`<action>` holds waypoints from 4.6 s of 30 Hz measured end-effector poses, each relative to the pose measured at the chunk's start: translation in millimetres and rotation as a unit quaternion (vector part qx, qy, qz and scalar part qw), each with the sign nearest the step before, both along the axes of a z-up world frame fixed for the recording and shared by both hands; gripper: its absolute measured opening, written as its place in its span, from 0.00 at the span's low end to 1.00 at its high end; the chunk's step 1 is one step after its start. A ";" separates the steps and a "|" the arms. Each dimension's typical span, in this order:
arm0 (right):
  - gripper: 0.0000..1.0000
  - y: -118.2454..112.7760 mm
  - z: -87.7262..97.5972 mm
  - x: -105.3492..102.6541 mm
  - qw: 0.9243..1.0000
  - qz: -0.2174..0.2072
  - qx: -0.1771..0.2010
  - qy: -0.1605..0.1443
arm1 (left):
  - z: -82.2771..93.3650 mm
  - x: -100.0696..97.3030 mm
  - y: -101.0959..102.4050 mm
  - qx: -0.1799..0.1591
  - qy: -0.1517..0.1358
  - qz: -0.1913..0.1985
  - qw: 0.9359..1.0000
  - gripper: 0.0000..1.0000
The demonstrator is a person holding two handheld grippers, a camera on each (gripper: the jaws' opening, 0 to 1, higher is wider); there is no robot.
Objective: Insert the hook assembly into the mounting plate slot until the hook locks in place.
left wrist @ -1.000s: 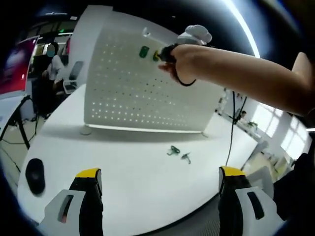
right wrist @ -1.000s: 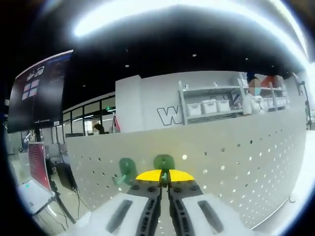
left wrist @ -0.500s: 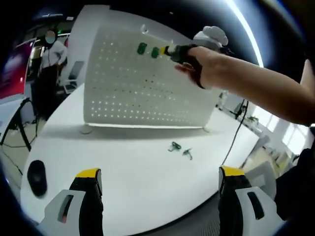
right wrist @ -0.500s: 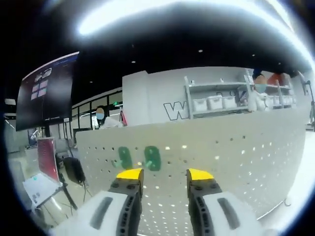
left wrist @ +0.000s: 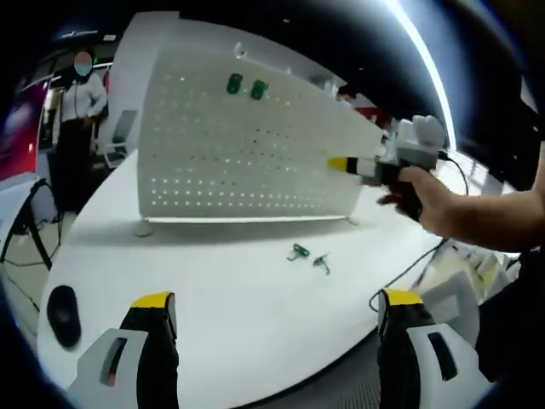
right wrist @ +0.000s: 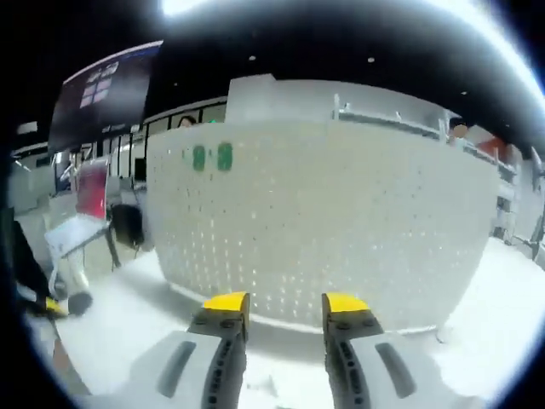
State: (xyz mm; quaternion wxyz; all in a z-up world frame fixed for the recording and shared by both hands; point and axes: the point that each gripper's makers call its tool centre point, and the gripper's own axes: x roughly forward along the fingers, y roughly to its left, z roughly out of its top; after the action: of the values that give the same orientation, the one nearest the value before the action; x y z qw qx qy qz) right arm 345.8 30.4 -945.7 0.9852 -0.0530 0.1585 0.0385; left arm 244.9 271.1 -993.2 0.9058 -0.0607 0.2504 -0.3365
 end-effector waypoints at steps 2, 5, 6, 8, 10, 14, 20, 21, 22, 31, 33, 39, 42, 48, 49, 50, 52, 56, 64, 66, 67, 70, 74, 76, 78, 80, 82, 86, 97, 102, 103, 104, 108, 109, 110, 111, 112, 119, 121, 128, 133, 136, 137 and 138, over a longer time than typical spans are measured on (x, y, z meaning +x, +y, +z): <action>0.30 -5.1 -14.0 -18.1 1.000 0.006 -0.002 0.018 | -0.3 -0.7 -1.0 0.002 -0.001 -0.004 1.000 1.00; 0.30 -11.3 -25.1 -39.2 0.999 0.012 -0.013 0.035 | 0.5 -2.1 -2.4 -0.002 0.000 -0.009 1.000 1.00; 0.30 -13.5 -27.5 -47.0 0.999 0.013 -0.012 0.039 | 0.2 -2.5 -2.3 -0.003 0.001 -0.009 1.000 1.00; 0.29 -15.4 -31.2 -56.4 0.999 0.016 -0.015 0.046 | -0.5 -2.8 -2.0 -0.001 0.003 -0.009 1.000 1.00; 0.28 -18.5 -35.6 -66.3 0.998 0.017 -0.012 0.055 | 0.0 -3.0 -2.4 -0.003 0.002 -0.010 1.000 1.00; 0.27 -24.5 -42.8 -82.0 0.997 0.013 -0.007 0.069 | -1.4 -4.8 -3.1 0.000 0.004 -0.016 1.000 0.99; 0.26 -25.4 -48.8 -96.2 0.997 0.013 0.007 0.081 | -2.4 -6.1 -4.5 -0.001 0.007 -0.021 1.000 0.98; 0.26 -25.3 -50.7 -97.9 0.996 0.014 0.009 0.085 | -2.5 -6.2 -4.4 -0.001 0.008 -0.021 1.000 0.98; 0.26 -24.7 -51.9 -99.5 0.996 0.015 0.011 0.087 | -2.9 -6.3 -4.3 0.001 0.008 -0.021 1.000 0.98; 0.25 -20.5 -66.6 -111.8 0.994 0.021 0.018 0.109 | -6.1 -9.0 -6.4 0.011 0.011 -0.030 0.999 0.96; 0.25 -18.9 -71.8 -113.4 0.992 0.024 0.020 0.119 | -6.7 -9.2 -6.7 0.013 0.011 -0.031 0.999 0.96; 0.22 -13.0 -78.9 -102.2 0.991 0.036 0.020 0.131 | -6.7 -8.0 -5.9 0.015 0.009 -0.026 1.000 0.94; 0.21 -9.9 -88.2 -93.3 0.989 0.045 0.013 0.140 | -7.0 -7.8 -5.2 0.016 0.009 -0.025 1.000 0.94; 0.17 -3.7 -101.1 -72.7 0.988 0.056 -0.012 0.142 | -7.1 -6.5 -3.3 0.014 0.010 -0.018 1.000 0.94; 0.17 -2.7 -107.5 -68.5 0.987 0.057 -0.011 0.149 | -7.1 -6.2 -3.3 0.014 0.010 -0.018 1.000 0.94; 0.17 -2.2 -111.8 -66.2 0.986 0.057 -0.012 0.155 | -7.0 -6.4 -3.6 0.014 0.010 -0.019 1.000 0.94; 0.16 -0.5 -121.6 -60.3 0.985 0.057 -0.013 0.165 | -7.6 -6.7 -4.2 0.016 0.011 -0.020 1.000 0.93; 0.14 1.5 -141.1 -50.7 0.981 0.056 -0.012 0.187 | -8.3 -6.8 -4.3 0.017 0.012 -0.020 1.000 0.93; 0.11 2.6 -169.3 -34.4 0.974 0.045 -0.011 0.220 | -9.2 -5.5 -2.1 0.014 0.017 -0.014 1.000 0.92; 0.10 -0.2 -174.6 -30.7 0.973 0.037 -0.011 0.226 | -9.3 -5.0 -1.4 0.013 0.019 -0.012 1.000 0.92; 0.10 -1.5 -175.6 -29.4 0.973 0.033 -0.012 0.226 | -9.3 -4.7 -1.1 0.013 0.019 -0.011 1.000 0.92; 0.10 -4.5 -179.8 -27.0 0.972 0.019 -0.011 0.232 | -9.6 -4.3 -1.5 0.012 0.021 -0.010 1.000 0.92; 0.08 -6.4 -188.0 -26.7 0.970 0.007 -0.012 0.244 | -10.0 -3.4 -1.5 0.011 0.023 -0.009 1.000 0.91; 0.07 -6.7 -190.2 -26.0 0.969 0.002 -0.010 0.245 | -10.0 -3.4 -1.4 0.011 0.024 -0.009 1.000 0.91; 0.05 -7.6 -188.9 -25.5 0.970 -0.001 -0.011 0.242 | -10.1 -3.1 -1.2 0.010 0.025 -0.008 1.000 0.91; 0.05 -8.2 -188.5 -23.9 0.971 -0.002 -0.011 0.240 | -10.6 -3.3 -1.0 0.011 0.026 -0.009 1.000 0.91; 0.02 -8.6 -188.8 -23.2 0.970 -0.001 -0.016 0.242 | -10.6 -3.8 -1.5 0.011 0.026 -0.010 1.000 0.91; 0.01 -10.9 -187.8 -24.7 0.972 -0.011 -0.013 0.236 | -10.4 -3.7 -1.8 0.011 0.025 -0.010 1.000 0.91; 0.00 -8.9 -171.1 -23.0 0.976 -0.022 0.036 0.214 | -9.0 -3.4 -1.7 0.010 0.022 -0.009 1.000 0.91; 0.00 -2.2 -159.0 -14.6 0.977 -0.015 0.062 0.205 | -8.2 -2.8 -1.8 0.012 0.017 -0.010 1.000 0.91; 0.00 -0.3 -154.0 -12.0 0.977 -0.014 0.071 0.199 | -7.6 -2.4 -1.0 0.011 0.015 -0.008 1.000 0.91; 0.00 0.7 -150.9 -10.5 0.977 -0.014 0.077 0.196 | -7.2 -2.6 -0.8 0.010 0.015 -0.007 1.000 0.90; 0.00 12.1 -135.4 -6.6 0.972 -0.023 0.143 0.187 | -6.3 -3.4 -0.5 0.007 0.013 -0.008 1.000 0.90; 0.00 13.8 -131.1 -6.6 0.972 -0.022 0.145 0.184 | -6.1 -3.6 -0.9 0.007 0.012 -0.010 1.000 0.90; 0.00 16.2 -125.9 -6.1 0.972 -0.020 0.149 0.179 | -5.7 -4.3 -1.5 0.007 0.012 -0.011 1.000 0.90; 0.00 19.1 -122.2 -5.9 0.971 -0.019 0.158 0.176 | -5.6 -4.7 -1.8 0.007 0.011 -0.013 1.000 0.90; 0.00 21.4 -118.0 -5.6 0.971 -0.016 0.161 0.174 | -5.8 -4.5 -1.6 0.010 0.010 -0.013 1.000 0.90; 0.00 39.6 -93.9 -6.5 0.968 0.005 0.194 0.157 | -5.9 0.0 0.8 0.014 0.012 -0.017 1.000 0.91; 0.00 46.0 -86.8 -7.0 0.966 0.011 0.208 0.152 | -5.4 3.6 2.7 0.016 0.010 -0.018 1.000 0.90; 0.00 71.8 -71.2 -14.0 0.958 0.038 0.239 0.152 | -3.4 19.4 13.8 0.012 0.010 -0.013 1.000 0.90; 0.00 87.3 -62.5 -19.7 0.955 0.056 0.252 0.150 | 1.6 31.0 18.4 0.013 0.002 -0.008 1.000 0.90; 0.00 92.6 -61.9 -21.9 0.948 0.058 0.273 0.155 | 6.9 38.8 19.6 0.009 -0.003 -0.004 1.000 0.89; 0.00 94.2 -61.1 -23.2 0.945 0.058 0.281 0.157 | 8.1 40.7 19.4 0.008 -0.005 -0.003 1.000 0.89; 0.00 96.1 -60.4 -24.2 0.944 0.061 0.284 0.158 | 9.9 43.5 19.1 0.006 -0.007 -0.002 1.000 0.89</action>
State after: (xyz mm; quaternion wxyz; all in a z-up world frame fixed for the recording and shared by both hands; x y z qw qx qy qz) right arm 321.6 126.5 -1006.1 0.9172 0.2267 0.2914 0.1499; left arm 288.4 290.2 -983.3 0.9072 -0.0518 0.2459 -0.3373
